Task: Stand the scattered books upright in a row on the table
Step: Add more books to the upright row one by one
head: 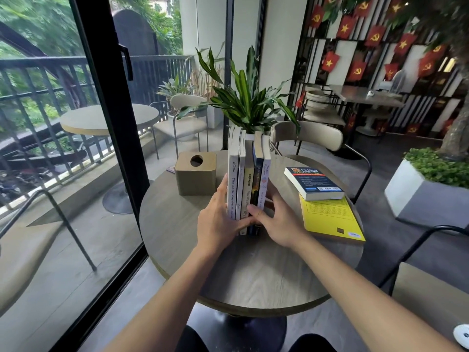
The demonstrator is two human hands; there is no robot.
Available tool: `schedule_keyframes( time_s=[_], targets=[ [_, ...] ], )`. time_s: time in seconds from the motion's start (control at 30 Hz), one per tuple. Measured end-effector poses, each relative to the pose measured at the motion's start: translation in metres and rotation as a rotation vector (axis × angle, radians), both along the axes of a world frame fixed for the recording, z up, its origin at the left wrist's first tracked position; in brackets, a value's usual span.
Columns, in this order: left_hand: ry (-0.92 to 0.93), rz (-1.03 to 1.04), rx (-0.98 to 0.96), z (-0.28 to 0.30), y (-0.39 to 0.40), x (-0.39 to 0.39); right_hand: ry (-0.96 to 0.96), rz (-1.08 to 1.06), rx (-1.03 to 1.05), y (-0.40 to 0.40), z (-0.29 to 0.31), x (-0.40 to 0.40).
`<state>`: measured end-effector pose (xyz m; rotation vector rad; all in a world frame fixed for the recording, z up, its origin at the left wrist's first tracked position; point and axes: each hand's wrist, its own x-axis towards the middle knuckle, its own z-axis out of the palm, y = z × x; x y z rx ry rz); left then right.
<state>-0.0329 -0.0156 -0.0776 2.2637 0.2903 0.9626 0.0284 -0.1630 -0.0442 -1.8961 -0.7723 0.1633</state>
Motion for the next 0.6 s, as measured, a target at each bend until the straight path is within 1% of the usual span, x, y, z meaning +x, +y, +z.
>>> schedule_keyframes(
  time_s=[0.13,0.27,0.4,0.6],
  targets=[
    [0.014,-0.034,-0.041,0.002,0.0,-0.002,-0.001,-0.024,0.005,-0.001,0.0,0.001],
    [0.028,-0.018,-0.053,0.005,-0.002,-0.002,0.034,-0.023,0.032,-0.001,-0.001,0.002],
    [0.027,0.0,-0.046,0.005,-0.004,-0.002,0.025,-0.016,0.019,-0.002,0.002,0.001],
    [0.016,0.099,-0.092,0.005,-0.018,0.001,0.012,0.015,-0.017,-0.008,0.003,0.0]
  ],
)
